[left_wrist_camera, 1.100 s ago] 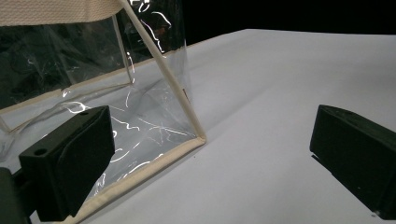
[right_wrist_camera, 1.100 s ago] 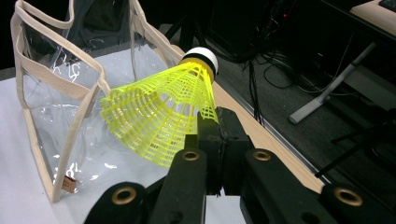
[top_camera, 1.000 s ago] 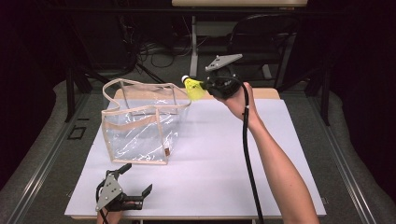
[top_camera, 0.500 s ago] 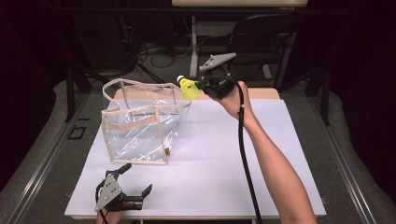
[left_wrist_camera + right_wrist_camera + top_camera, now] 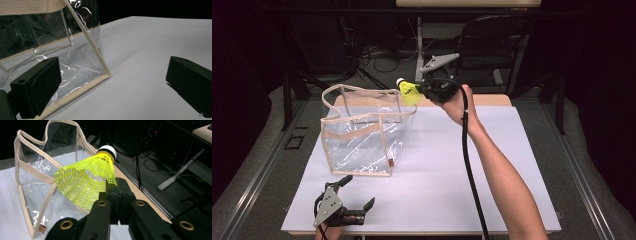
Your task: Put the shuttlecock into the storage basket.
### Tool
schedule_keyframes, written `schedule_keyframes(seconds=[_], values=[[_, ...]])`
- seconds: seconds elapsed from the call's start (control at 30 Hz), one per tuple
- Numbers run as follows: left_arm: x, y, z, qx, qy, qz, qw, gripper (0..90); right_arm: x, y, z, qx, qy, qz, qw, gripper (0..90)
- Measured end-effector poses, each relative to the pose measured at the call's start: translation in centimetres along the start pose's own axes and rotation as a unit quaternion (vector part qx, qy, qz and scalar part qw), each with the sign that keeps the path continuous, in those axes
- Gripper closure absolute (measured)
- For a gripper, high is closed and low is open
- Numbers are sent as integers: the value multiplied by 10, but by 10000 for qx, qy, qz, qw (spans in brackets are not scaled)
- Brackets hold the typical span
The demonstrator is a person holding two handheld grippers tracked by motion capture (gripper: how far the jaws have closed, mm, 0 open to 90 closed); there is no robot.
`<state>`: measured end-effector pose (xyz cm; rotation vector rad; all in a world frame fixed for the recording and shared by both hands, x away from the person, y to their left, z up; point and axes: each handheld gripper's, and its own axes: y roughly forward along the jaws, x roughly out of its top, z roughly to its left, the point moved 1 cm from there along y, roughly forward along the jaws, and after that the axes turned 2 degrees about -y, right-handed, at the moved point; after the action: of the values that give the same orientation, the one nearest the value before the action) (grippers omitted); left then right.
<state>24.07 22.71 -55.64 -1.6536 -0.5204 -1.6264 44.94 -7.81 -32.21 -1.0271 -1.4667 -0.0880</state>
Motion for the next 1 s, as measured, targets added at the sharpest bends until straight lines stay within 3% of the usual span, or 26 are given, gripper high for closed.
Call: schedule_keyframes(seconds=[1.0], values=[[0, 0, 1, -10, 8, 28, 10000, 1, 16, 22, 11, 117, -4, 6, 9999, 893]])
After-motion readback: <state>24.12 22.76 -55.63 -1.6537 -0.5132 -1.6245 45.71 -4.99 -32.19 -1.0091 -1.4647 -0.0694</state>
